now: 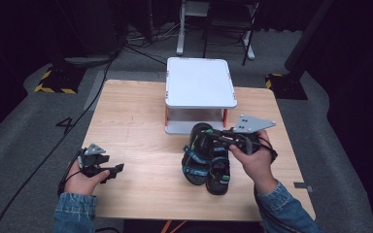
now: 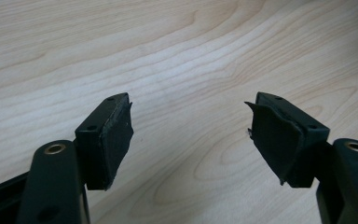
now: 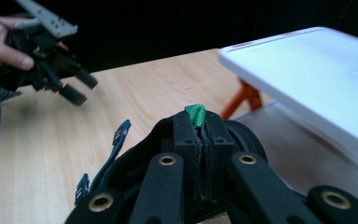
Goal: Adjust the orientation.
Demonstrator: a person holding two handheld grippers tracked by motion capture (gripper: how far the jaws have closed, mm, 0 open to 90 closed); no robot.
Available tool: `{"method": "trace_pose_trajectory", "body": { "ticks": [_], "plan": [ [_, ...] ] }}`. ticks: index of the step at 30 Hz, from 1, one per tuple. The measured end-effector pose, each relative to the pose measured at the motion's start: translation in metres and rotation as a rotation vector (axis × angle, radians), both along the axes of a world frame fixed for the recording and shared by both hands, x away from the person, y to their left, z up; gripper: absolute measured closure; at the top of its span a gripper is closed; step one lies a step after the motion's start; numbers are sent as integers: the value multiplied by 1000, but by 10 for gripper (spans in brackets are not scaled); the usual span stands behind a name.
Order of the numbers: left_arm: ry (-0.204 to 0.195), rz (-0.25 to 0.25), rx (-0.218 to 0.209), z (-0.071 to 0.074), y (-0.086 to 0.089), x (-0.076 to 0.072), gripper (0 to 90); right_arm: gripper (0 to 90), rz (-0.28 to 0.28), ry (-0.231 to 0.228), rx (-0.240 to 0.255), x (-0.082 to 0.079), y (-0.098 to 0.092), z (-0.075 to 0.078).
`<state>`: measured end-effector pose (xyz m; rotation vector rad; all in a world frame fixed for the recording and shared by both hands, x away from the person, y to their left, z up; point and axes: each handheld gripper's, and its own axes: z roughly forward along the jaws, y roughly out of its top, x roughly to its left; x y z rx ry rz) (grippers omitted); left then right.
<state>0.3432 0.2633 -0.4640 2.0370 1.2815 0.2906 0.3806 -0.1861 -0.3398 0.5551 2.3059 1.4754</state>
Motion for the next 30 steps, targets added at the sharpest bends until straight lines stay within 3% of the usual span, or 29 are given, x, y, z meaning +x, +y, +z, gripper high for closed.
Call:
{"method": "trace_pose_trajectory", "body": {
  "ticks": [10, 21, 25, 28, 30],
  "plan": [
    [-5, -60, -10, 2, -23, 29, 298, 870, -216, -15, 77, -4, -66, 10],
    [-2, -149, -15, 2, -52, 57, 297, 868, -412, 48, 51, -11, -116, 0],
    [-1, -171, -25, 2, -58, 64, 298, 868, -456, 74, 60, -10, -130, -7],
    [0, -178, -9, 2, -61, 67, 297, 868, -489, 91, 65, -9, -140, -12],
    [-1, -182, -14, 3, -63, 68, 297, 868, -507, 108, 43, -7, -144, -17]
  ]
}}
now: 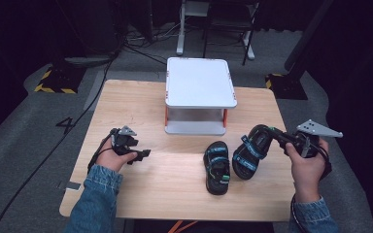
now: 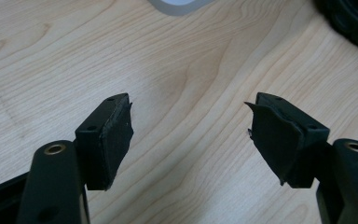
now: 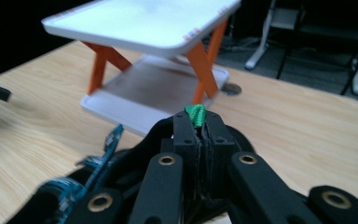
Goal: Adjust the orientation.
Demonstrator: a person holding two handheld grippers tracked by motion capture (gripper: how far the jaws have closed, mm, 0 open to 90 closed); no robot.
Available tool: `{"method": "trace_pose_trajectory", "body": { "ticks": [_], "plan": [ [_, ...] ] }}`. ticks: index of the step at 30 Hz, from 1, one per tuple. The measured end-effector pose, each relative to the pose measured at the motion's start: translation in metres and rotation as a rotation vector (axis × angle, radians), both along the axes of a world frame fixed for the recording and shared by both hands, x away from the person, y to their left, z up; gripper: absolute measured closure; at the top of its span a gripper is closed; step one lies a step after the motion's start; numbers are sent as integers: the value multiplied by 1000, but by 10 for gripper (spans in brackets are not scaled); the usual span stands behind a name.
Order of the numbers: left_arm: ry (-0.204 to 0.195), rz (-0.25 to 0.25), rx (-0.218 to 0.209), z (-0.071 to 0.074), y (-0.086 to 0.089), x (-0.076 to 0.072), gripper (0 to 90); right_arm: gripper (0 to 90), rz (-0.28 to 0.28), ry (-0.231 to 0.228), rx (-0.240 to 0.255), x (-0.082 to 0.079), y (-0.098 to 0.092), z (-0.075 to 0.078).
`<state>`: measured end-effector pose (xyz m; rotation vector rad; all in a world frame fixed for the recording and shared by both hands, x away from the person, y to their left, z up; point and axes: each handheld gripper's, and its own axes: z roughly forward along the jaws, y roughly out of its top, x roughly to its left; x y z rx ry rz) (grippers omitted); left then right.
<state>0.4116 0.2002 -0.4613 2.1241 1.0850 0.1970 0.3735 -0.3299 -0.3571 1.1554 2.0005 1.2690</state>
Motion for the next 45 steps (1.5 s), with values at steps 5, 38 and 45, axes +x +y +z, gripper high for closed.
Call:
{"method": "trace_pose_trajectory", "body": {
  "ticks": [5, 38, 45],
  "plan": [
    [-1, -15, 4, 0, -3, 2, 297, 866, -40, 38, -36, 11, -4, -20],
    [5, -29, 14, -1, -8, 3, 295, 663, 43, 357, -340, 28, -7, -61],
    [8, -30, 20, -2, -9, 1, 294, 754, 52, 337, -189, 31, -4, -60]
  ]
}}
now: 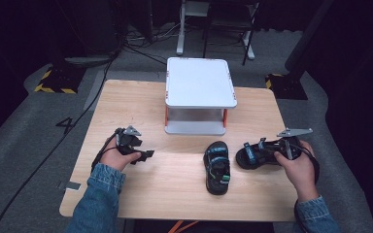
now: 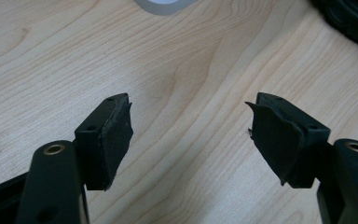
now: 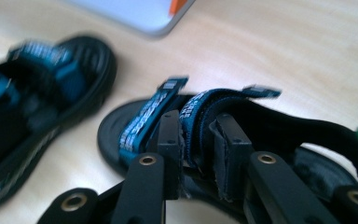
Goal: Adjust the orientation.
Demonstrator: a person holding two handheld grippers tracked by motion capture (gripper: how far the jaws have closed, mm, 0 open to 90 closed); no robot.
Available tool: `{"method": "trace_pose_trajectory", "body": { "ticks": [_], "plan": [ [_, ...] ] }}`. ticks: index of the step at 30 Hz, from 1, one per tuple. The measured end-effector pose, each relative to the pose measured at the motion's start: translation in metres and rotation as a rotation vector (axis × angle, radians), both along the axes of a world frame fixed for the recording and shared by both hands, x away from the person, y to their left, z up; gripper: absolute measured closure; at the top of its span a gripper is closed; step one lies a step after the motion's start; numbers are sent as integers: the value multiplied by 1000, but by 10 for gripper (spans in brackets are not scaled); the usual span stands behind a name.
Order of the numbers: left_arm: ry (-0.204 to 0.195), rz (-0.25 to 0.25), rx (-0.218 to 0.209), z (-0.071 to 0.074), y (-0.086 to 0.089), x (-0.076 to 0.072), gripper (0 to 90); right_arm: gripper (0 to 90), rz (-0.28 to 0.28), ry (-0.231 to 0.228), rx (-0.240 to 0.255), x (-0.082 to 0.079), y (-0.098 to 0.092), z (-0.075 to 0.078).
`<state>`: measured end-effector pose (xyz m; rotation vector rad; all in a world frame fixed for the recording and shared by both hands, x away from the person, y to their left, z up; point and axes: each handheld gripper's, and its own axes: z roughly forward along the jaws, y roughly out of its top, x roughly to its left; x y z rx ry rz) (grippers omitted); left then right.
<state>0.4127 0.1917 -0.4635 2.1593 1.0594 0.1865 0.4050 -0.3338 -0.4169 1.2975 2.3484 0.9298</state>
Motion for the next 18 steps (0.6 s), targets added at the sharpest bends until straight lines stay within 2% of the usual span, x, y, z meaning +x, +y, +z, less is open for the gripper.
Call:
{"method": "trace_pose_trajectory", "body": {
  "ticks": [2, 5, 7, 8, 9, 10, 11, 13, 14, 16, 18],
  "plan": [
    [1, -3, 6, 1, 2, -1, 295, 753, -39, -41, 24, 4, 3, -1],
    [-3, 14, -1, 0, 5, -4, 294, 753, -88, -96, 89, 14, 10, -7],
    [0, 23, -1, -1, 7, -6, 295, 749, -98, -103, 120, 20, 14, -12],
    [3, 31, -3, -1, 7, -7, 295, 737, -96, -92, 122, 24, 17, -15],
    [0, 25, -2, -2, 8, -7, 295, 703, -99, -96, 99, 28, 20, -19],
    [1, 30, 0, -2, 9, -7, 295, 690, -100, -125, 80, 29, 21, -21],
    [1, 31, 3, -2, 9, -8, 295, 686, -92, -119, 81, 30, 20, -21],
    [4, 36, -3, -2, 9, -8, 295, 626, -87, -105, 95, 27, 17, -16],
    [3, 32, -2, -2, 9, -7, 295, 591, -87, -125, 107, 25, 15, -13],
    [2, 24, -5, -2, 9, -6, 295, 585, -80, -165, 129, 18, 8, -1],
    [3, 27, -4, -2, 8, -6, 295, 559, -95, -235, 108, 12, -2, 11]
  ]
}}
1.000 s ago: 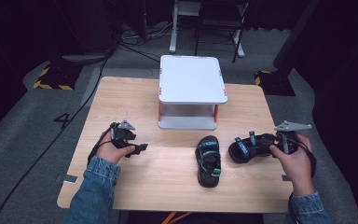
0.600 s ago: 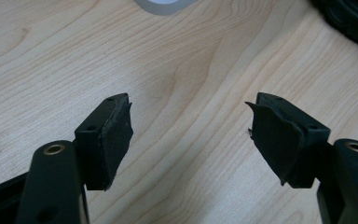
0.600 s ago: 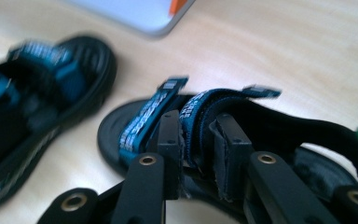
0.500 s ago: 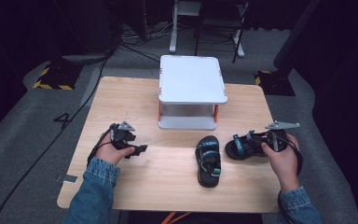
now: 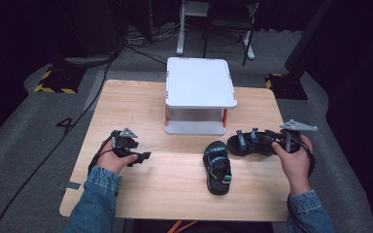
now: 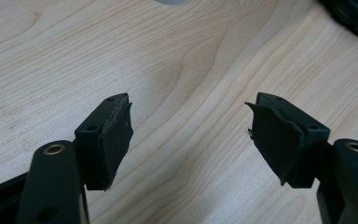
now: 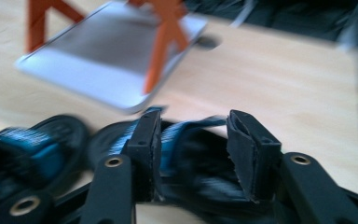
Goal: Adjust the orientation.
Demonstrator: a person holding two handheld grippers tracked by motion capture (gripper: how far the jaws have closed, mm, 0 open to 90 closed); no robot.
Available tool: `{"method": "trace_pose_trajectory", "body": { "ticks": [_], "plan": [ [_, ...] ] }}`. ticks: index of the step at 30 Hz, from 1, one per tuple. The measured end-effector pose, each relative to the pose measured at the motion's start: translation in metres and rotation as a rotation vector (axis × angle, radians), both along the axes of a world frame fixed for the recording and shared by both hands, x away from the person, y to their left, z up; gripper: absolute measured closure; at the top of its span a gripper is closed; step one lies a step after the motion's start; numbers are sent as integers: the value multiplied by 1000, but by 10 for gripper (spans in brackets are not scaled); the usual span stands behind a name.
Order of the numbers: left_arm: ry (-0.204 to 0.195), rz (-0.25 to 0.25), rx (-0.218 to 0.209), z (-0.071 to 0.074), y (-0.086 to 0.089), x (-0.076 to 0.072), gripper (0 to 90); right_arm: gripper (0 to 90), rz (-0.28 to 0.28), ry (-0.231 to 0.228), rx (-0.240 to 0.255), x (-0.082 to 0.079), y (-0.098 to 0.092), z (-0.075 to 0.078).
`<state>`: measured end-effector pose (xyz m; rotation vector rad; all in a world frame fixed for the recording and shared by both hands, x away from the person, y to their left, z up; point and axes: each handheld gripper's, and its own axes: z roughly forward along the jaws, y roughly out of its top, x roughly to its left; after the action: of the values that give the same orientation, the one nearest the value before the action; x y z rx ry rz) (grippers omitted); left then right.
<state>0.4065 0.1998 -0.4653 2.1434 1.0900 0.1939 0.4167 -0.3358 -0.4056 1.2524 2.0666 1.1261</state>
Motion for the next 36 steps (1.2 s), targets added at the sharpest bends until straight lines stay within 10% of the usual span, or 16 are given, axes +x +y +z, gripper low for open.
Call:
{"method": "trace_pose_trajectory", "body": {
  "ticks": [4, 9, 13, 18, 27, 36],
  "plan": [
    [5, -6, 0, -1, -1, 1, 295, 507, -86, -76, -51, -6, -21, 9],
    [6, -9, 1, -1, -1, 1, 295, 518, -99, -23, -115, 5, -24, -12],
    [1, -1, -4, -1, -1, 1, 295, 783, -103, -6, -224, 11, -20, -26],
    [-1, -7, -3, -1, -1, 1, 295, 869, -96, 53, -190, 0, -17, -11],
    [-6, -14, -1, 2, -4, 3, 295, 873, 158, 365, -87, -37, 6, 23],
    [-2, -27, 0, 3, -7, 4, 295, 866, 365, 479, -141, -45, 47, 3]
  ]
}}
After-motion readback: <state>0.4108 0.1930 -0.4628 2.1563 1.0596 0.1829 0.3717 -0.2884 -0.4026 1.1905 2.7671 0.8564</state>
